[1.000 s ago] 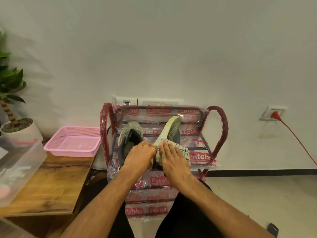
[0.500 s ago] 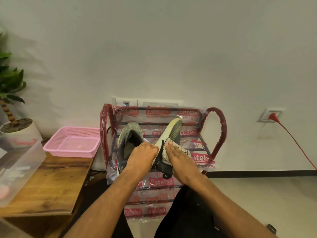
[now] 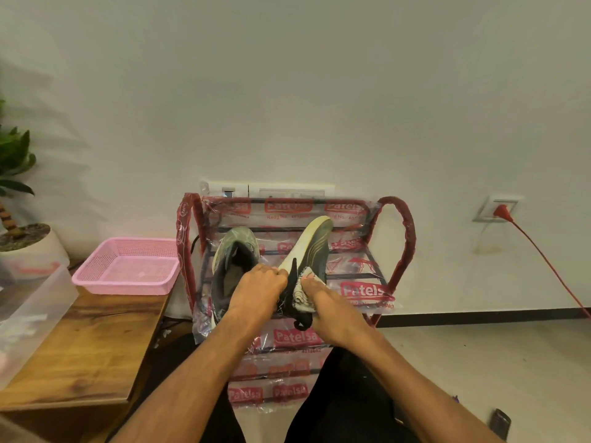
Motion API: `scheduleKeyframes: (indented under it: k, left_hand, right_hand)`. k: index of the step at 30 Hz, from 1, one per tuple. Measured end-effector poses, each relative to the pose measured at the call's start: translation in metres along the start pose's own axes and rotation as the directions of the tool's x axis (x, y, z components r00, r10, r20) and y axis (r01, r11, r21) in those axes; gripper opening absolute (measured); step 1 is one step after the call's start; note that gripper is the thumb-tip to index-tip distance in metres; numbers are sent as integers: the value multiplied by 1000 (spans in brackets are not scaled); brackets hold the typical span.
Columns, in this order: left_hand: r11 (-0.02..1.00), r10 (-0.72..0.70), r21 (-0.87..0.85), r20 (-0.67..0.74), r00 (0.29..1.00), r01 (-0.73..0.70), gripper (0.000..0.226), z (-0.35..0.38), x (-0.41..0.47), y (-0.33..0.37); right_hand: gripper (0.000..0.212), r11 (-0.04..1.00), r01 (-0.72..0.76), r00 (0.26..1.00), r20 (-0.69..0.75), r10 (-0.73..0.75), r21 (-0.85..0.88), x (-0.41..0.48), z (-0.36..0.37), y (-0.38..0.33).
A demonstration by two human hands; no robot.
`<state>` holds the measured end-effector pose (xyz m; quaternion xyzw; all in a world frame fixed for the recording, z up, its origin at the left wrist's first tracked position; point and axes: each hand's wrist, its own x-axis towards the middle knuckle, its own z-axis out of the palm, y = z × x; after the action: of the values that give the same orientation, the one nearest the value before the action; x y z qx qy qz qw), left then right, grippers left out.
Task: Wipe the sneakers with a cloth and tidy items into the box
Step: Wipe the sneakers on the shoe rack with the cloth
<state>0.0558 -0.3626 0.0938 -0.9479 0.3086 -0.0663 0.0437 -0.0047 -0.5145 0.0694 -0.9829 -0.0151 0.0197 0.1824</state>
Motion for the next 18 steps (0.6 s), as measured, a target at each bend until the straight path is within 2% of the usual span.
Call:
scheduleKeyframes:
  k: [6, 11, 14, 18]
  left_hand:
    - [1000, 8, 3, -6, 1000, -8, 46, -1, 0, 2]
    - [994, 35, 104, 3, 999, -35, 55, 0, 1, -2]
    - [980, 92, 179, -25, 995, -86, 65, 9, 2, -7]
    - [959, 154, 248, -59, 986, -135, 72, 19, 4, -3]
  right_hand:
    - [73, 991, -78, 997, 15, 80, -106, 16, -9, 8]
    - [46, 967, -251, 968, 34, 249, 53, 32, -39, 32]
    - [44, 941, -300, 952, -8, 305, 158, 31, -46, 45]
    - [44, 931, -262, 958, -47, 282, 253, 25, -45, 45]
